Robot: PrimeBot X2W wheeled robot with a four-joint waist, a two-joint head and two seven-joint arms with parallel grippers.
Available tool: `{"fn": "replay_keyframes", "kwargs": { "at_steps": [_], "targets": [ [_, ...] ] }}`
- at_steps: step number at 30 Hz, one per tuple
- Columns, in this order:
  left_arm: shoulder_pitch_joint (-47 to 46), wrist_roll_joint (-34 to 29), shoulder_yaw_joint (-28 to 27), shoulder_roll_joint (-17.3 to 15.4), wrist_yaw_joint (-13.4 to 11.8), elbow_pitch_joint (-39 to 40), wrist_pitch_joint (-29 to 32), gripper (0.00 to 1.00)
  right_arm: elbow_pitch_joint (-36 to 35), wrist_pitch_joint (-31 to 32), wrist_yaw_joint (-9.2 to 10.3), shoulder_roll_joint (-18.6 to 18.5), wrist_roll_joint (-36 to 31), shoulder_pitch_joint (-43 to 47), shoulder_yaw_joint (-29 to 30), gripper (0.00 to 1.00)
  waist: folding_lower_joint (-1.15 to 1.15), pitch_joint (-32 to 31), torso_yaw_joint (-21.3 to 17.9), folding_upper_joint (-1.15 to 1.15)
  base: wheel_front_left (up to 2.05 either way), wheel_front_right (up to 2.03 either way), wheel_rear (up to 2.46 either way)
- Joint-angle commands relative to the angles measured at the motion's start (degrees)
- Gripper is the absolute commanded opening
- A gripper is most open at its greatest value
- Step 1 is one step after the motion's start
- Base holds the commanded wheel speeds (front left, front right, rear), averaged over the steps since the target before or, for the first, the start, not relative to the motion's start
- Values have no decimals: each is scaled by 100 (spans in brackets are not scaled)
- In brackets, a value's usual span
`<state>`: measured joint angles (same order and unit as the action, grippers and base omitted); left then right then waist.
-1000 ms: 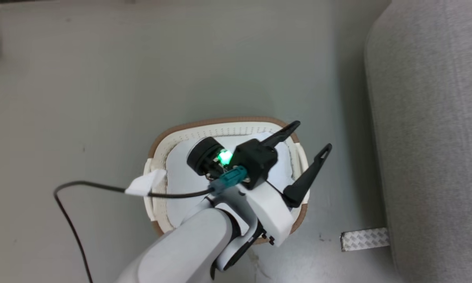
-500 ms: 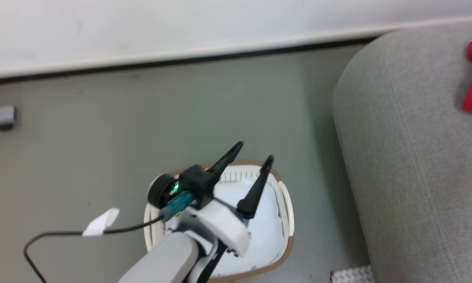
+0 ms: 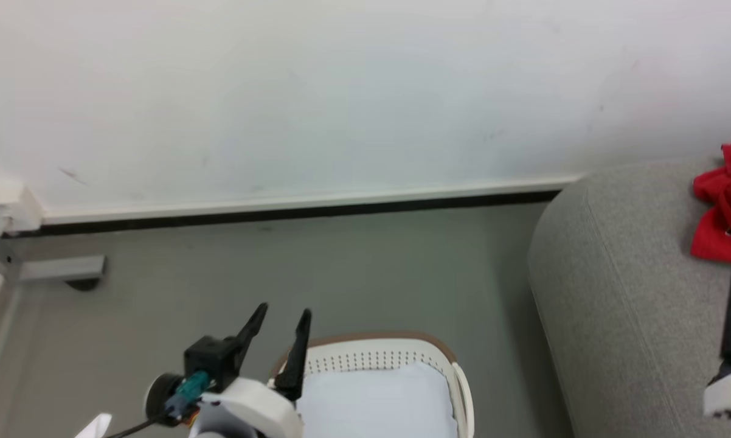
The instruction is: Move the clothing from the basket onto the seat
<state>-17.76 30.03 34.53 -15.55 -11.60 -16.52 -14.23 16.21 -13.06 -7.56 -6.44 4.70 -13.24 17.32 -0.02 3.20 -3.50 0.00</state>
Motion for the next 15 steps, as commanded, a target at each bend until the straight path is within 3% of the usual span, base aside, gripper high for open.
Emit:
{"fn": "replay_keyframes", "kwargs": {
  "at_steps": [1, 10, 15],
  "targets": [
    [125, 54, -55, -53, -12, -43, -33, 100, -61, 4, 15, 44, 44, 157, -38, 100, 2, -278, 163, 0, 0, 0, 0],
    [794, -172, -767, -22, -113, -27, -94, 100, -317, -11, 14, 302, 118, 1055, -447, 100, 2, -545, 319, 0, 0, 0, 0],
    [1254, -465, -1189, 149, -14, 139, -95, 100, -226, -111, 14, 346, 155, 1407, -603, 100, 2, -662, 431, 0, 0, 0, 0]
  ]
}}
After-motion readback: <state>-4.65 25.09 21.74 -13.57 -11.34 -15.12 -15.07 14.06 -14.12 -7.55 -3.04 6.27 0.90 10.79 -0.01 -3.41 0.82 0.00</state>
